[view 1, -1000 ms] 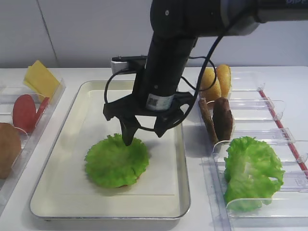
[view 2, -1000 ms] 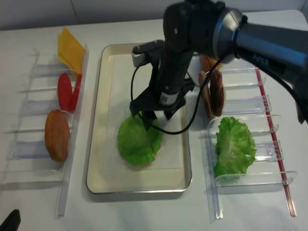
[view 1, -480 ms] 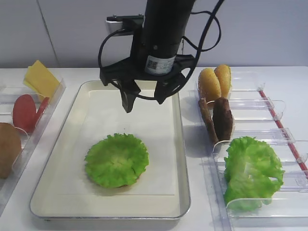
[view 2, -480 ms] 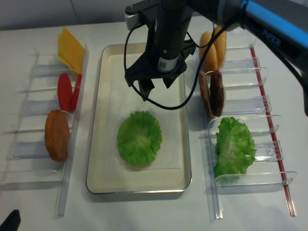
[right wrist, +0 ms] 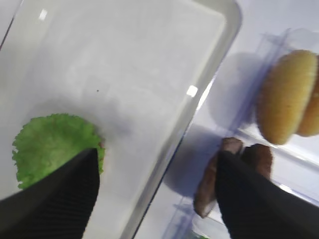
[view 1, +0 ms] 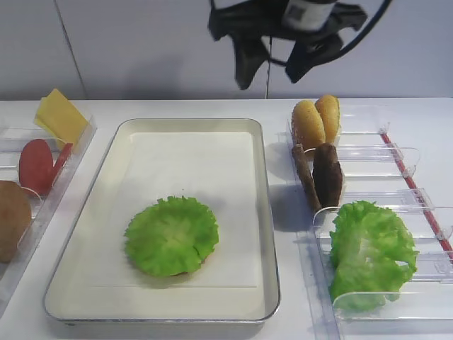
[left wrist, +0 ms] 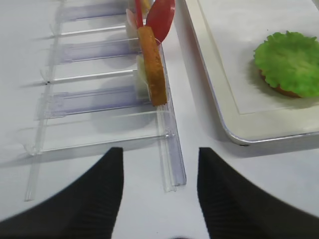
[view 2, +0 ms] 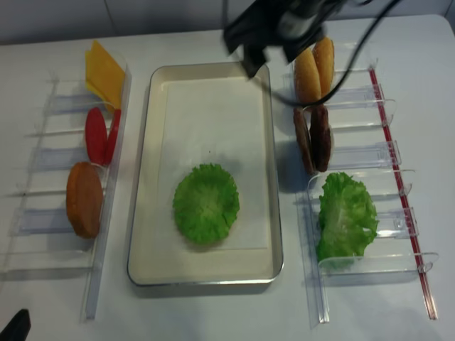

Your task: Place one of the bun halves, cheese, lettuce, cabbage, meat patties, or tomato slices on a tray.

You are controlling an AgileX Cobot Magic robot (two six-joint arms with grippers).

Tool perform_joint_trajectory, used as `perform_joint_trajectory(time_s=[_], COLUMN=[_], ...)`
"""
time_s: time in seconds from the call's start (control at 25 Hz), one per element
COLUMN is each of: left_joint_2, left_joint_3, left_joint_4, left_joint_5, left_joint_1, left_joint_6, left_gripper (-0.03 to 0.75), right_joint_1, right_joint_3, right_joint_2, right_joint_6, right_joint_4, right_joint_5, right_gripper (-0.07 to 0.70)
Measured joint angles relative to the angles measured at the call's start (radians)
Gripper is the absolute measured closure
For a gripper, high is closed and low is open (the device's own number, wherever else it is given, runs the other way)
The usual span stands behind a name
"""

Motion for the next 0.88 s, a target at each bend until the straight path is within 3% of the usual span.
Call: perform_joint_trajectory(time_s=[0.4,0.88], left_joint_2=[0.000,0.000], left_joint_3=[0.000,0.000], left_joint_4=[0.000,0.000], left_joint_5=[0.000,0.000], left_joint_1=[0.000,0.000], left_joint_6=[0.000,0.000], left_gripper=[0.392,0.392], right_joint_1=[-0.098,-0.098], right_joint_3=[0.297,0.705], right_joint_2=[-0.352,-0.878], right_joint_6=[-0.002,-0.002], right_joint_4=[-0.141,-0.128], right_joint_5=[0.011,0.018], right_gripper=[0.127,0.127])
